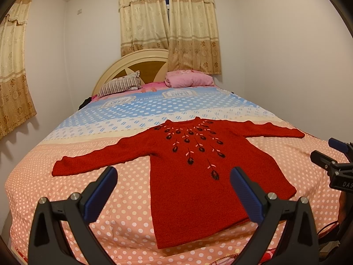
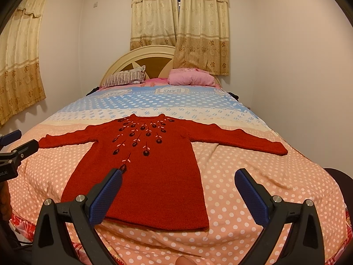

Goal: Fold small clothes

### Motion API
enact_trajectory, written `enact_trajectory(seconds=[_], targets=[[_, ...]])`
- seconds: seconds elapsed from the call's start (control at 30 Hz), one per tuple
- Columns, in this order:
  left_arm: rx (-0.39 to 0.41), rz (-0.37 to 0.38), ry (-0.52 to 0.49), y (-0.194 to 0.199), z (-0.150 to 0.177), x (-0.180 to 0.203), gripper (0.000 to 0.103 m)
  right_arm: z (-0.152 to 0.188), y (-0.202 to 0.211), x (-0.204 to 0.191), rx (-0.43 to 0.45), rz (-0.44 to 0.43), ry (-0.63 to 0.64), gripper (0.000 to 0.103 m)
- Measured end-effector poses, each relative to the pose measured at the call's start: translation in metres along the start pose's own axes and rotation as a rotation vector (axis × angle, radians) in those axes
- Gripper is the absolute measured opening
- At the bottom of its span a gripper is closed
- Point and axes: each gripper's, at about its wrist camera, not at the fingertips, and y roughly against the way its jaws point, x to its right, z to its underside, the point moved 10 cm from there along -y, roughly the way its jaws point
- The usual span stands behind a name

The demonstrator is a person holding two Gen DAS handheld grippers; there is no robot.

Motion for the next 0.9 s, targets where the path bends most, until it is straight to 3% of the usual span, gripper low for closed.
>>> enact_trajectory(seconds=[0.7, 0.9], targets=[[-0.006, -0.002, -0.002, -0.002, 0.003, -0.001, 0.103, 0.001, 0.001, 0.000, 0.003, -0.013, -0.005, 0.102], [-0.013, -0.004, -0.008, -0.012, 0.009, -0.005, 0.103, 0.001, -0.005, 0.000, -0.002, -0.081, -0.020, 0.102]])
